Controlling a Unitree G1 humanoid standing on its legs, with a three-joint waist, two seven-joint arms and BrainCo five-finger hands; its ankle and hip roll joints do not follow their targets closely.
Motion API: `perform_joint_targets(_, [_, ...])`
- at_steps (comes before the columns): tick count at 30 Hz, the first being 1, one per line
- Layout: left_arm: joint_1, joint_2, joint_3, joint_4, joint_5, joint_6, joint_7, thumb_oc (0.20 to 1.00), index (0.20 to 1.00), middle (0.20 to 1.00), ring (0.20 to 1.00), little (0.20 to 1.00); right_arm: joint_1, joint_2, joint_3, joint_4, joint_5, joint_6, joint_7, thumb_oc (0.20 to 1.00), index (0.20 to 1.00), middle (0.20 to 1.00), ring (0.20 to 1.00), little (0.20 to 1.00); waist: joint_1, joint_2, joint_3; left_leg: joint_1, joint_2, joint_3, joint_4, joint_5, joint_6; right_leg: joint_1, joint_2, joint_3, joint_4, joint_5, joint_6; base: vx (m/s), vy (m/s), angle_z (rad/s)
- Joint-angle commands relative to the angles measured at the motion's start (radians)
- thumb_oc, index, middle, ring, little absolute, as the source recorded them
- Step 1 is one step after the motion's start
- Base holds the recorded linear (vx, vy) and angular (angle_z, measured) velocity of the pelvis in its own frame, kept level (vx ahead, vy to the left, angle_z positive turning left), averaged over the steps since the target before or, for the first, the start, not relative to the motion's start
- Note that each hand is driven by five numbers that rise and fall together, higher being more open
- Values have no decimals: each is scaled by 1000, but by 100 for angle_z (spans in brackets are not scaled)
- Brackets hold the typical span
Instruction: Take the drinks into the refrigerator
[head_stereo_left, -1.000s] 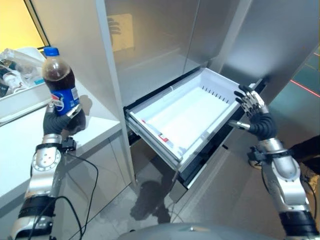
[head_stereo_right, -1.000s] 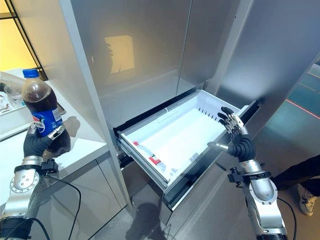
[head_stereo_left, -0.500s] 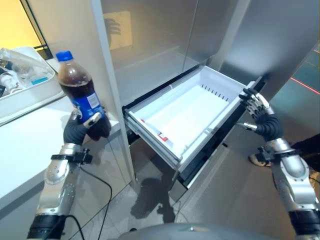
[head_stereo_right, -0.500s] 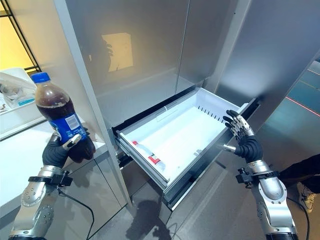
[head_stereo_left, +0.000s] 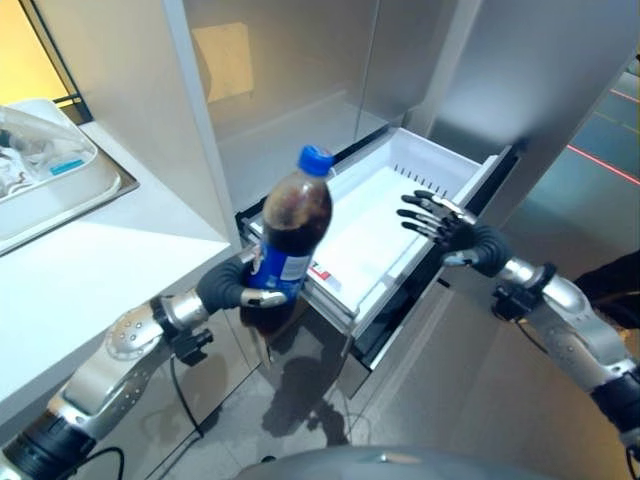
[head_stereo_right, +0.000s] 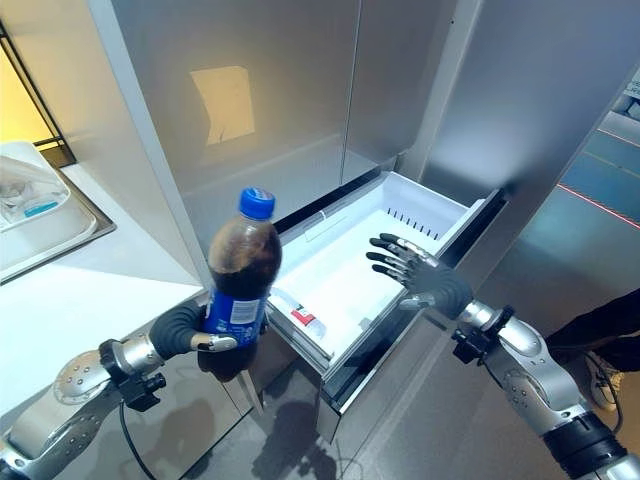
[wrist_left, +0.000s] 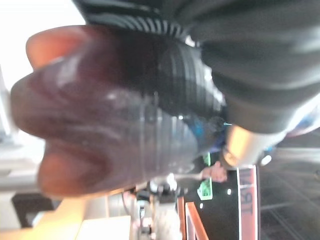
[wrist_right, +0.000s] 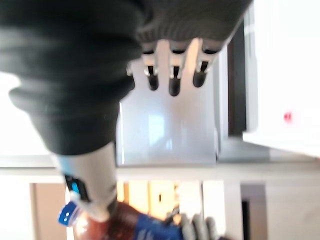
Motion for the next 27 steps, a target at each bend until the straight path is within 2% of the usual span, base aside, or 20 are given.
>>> perform_joint_targets(1, [-180, -17, -47, -52, -84, -82, -8, 200, 200, 200, 200, 200, -134, -28, 79, -6, 139, 11, 52, 1000, 1000, 1000, 1000, 1000, 11, 4, -25, -24, -58, -54, 4, -33, 65, 23, 1, -41, 63, -59, 18, 0, 0, 0])
perform_joint_targets(4, [-239, -35, -143, -19, -68, -65, -14, 200, 200, 200, 200, 200, -207, 19, 130, 12, 156, 4, 30, 1000, 1000, 1000, 1000, 1000, 10, 14, -27, -23, -58, -43, 5, -34, 67, 18, 2, -30, 62, -55, 20, -4, 3, -2])
perform_joint_targets(8, [-287, -74, -206, 16, -23, -52, -11, 200, 200, 200, 200, 200, -222, 119, 161, 12, 174, 14, 12, 1000, 1000, 1000, 1000, 1000, 5, 25, -25, -19, -55, -23, 6, -37, 69, 15, 4, -10, 62, -52, 20, -8, 9, -17])
perform_joint_targets(11, [-296, -107, -216, 30, -7, -47, -11, 200, 200, 200, 200, 200, -215, 143, 191, -16, 187, 39, 26, 1000, 1000, 1000, 1000, 1000, 1, 28, -25, -17, -52, -16, 6, -38, 69, 13, 5, -1, 62, -53, 19, 1, -2, -12])
perform_joint_targets(19, [-294, -154, -222, 46, 34, -52, -2, 200, 200, 200, 200, 200, -212, 180, 298, -125, 217, 106, 75, 1000, 1000, 1000, 1000, 1000, 0, 31, -23, -15, -52, -12, 7, -40, 73, 13, 7, 2, 66, -57, 17, 0, -5, -9])
perform_joint_targets(27, [-283, -173, -213, 43, 37, -55, -8, 200, 200, 200, 200, 200, -195, 149, 321, -158, 218, 123, 107, 1000, 1000, 1000, 1000, 1000, 2, 30, -20, -17, -52, -22, 6, -37, 71, 18, 5, -11, 66, -60, 16, 0, 0, 0])
